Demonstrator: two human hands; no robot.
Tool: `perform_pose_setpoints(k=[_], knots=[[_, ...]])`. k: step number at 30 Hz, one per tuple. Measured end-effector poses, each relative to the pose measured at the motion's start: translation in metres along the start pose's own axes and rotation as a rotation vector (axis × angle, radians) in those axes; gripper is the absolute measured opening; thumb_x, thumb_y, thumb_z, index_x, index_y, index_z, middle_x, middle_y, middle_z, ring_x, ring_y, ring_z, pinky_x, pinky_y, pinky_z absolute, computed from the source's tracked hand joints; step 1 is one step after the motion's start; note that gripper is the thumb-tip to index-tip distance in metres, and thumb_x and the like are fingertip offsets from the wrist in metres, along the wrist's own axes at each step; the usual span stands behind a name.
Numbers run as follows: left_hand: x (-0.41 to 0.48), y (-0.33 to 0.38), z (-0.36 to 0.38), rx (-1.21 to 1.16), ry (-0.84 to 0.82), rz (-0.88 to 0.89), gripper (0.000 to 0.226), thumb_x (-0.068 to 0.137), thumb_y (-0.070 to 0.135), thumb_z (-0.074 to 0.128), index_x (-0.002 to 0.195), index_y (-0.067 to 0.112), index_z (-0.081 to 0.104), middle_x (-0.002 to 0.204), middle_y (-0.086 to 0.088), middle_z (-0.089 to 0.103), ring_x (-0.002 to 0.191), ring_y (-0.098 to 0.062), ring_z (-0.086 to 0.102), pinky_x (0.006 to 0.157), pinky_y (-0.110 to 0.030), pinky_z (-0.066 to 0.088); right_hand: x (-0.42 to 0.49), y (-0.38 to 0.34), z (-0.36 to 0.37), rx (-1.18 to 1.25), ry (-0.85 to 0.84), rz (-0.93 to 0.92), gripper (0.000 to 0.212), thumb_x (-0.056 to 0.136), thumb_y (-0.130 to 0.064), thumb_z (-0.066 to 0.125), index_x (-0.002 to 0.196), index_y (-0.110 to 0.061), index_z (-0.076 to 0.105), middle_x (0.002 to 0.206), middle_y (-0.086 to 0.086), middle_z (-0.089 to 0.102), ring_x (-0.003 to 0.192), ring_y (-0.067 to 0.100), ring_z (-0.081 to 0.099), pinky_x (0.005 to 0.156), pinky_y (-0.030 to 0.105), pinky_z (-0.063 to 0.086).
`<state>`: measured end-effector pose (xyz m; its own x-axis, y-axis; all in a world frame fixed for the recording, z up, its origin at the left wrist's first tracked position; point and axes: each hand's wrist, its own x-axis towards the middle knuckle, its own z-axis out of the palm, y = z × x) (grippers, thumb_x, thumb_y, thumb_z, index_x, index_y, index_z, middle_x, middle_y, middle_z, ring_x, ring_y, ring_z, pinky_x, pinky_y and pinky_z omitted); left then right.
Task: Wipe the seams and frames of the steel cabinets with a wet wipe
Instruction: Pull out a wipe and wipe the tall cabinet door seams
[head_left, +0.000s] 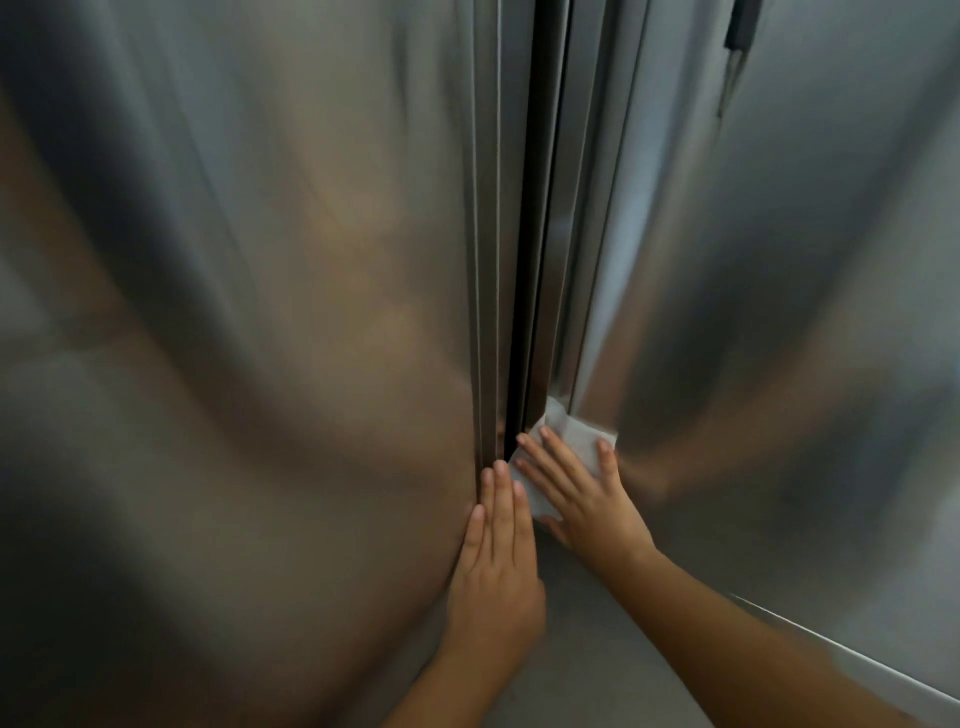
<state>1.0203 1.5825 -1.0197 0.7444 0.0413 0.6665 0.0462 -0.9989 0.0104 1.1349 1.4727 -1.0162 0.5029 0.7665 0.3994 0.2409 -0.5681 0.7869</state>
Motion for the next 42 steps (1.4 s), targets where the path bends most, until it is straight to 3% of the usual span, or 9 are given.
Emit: perform_pose_setpoints(k=[6, 11, 15, 21, 26, 29, 32, 37, 42], knots=[[0.005, -0.005, -0.005, -0.03, 0.004, 0.06, 0.084, 0.068, 0.014, 0.035, 0.144, -0.007, 0.006, 0.15, -0.021, 0.009, 0.143, -0.03, 0.005, 0.116, -0.035, 0.005, -0.008, -0.016, 0.003, 0.032, -0.1, -0.022, 0.095, 0.084, -0.064, 0.041, 0.147, -0.016, -0.012, 0.154, 0.012, -0.023, 0.136, 0.036, -0.029, 0.101, 0.069, -0.016], [0.011, -0.005, -0.014, -0.062, 0.01, 0.072, 0.082, 0.071, 0.013, 0.033, 0.145, -0.006, 0.003, 0.153, -0.021, 0.002, 0.14, -0.03, 0.012, 0.116, -0.036, 0.005, -0.01, -0.019, -0.001, 0.1, -0.151, -0.005, 0.093, 0.076, -0.062, 0.055, 0.145, -0.023, 0.006, 0.15, 0.015, -0.029, 0.138, 0.033, -0.026, 0.104, 0.066, -0.017], [0.024, -0.004, -0.024, -0.104, 0.042, 0.068, 0.082, 0.071, 0.015, 0.035, 0.145, -0.005, 0.006, 0.151, -0.02, 0.008, 0.139, -0.031, 0.015, 0.115, -0.037, 0.008, -0.003, 0.006, -0.014, 0.192, -0.034, 0.009, 0.091, 0.07, -0.059, 0.066, 0.141, -0.025, 0.02, 0.156, 0.006, -0.009, 0.142, 0.025, -0.02, 0.109, 0.058, -0.012], [0.061, 0.004, -0.037, -0.195, 0.163, 0.012, 0.075, 0.074, 0.015, 0.038, 0.143, -0.007, 0.017, 0.15, -0.023, 0.022, 0.141, -0.03, 0.014, 0.116, -0.038, 0.009, 0.046, 0.09, -0.054, 0.293, 0.209, 0.145, 0.06, 0.085, -0.046, 0.029, 0.14, -0.024, 0.038, 0.154, 0.0, 0.016, 0.144, 0.021, -0.007, 0.109, 0.057, -0.009], [0.08, 0.005, -0.051, -0.293, 0.245, -0.022, 0.062, 0.087, 0.021, 0.036, 0.14, -0.007, 0.02, 0.15, -0.02, 0.019, 0.143, -0.028, 0.009, 0.116, -0.037, 0.008, 0.055, 0.107, -0.063, 0.192, 0.167, 0.194, 0.064, 0.088, -0.05, 0.021, 0.147, -0.024, 0.023, 0.156, 0.013, 0.006, 0.144, 0.029, -0.002, 0.108, 0.062, -0.012], [0.083, 0.004, -0.057, -0.347, 0.255, 0.0, 0.056, 0.099, 0.03, 0.018, 0.141, -0.007, 0.018, 0.151, -0.019, 0.016, 0.142, -0.03, 0.011, 0.117, -0.035, 0.006, 0.048, 0.091, -0.057, 0.145, 0.072, 0.185, 0.066, 0.089, -0.05, 0.011, 0.149, -0.024, 0.014, 0.156, 0.017, -0.001, 0.144, 0.032, -0.007, 0.106, 0.065, -0.012], [0.086, 0.003, -0.062, -0.361, 0.252, 0.021, 0.057, 0.099, 0.032, 0.016, 0.141, -0.007, 0.018, 0.15, -0.021, 0.017, 0.142, -0.032, 0.012, 0.116, -0.035, 0.008, 0.053, 0.101, -0.065, 0.225, 0.098, 0.176, 0.066, 0.088, -0.051, 0.016, 0.148, -0.024, 0.024, 0.156, 0.014, 0.0, 0.144, 0.029, -0.005, 0.107, 0.061, -0.015], [0.107, 0.009, -0.069, -0.358, 0.277, -0.041, 0.068, 0.086, 0.026, 0.038, 0.142, -0.006, 0.016, 0.151, -0.023, 0.016, 0.141, -0.033, 0.011, 0.115, -0.038, 0.006, 0.096, 0.151, -0.094, 0.267, 0.245, 0.272, 0.066, 0.087, -0.054, 0.026, 0.146, -0.023, 0.026, 0.156, 0.011, 0.008, 0.144, 0.029, 0.004, 0.107, 0.057, -0.014], [0.123, 0.019, -0.08, -0.363, 0.347, -0.044, 0.069, 0.087, 0.028, 0.036, 0.142, -0.006, 0.014, 0.151, -0.021, 0.014, 0.141, -0.033, 0.01, 0.115, -0.039, 0.003, 0.081, 0.145, -0.088, 0.198, 0.143, 0.146, 0.066, 0.089, -0.046, 0.025, 0.149, -0.02, 0.021, 0.156, 0.014, 0.002, 0.143, 0.032, -0.006, 0.107, 0.06, -0.011]])
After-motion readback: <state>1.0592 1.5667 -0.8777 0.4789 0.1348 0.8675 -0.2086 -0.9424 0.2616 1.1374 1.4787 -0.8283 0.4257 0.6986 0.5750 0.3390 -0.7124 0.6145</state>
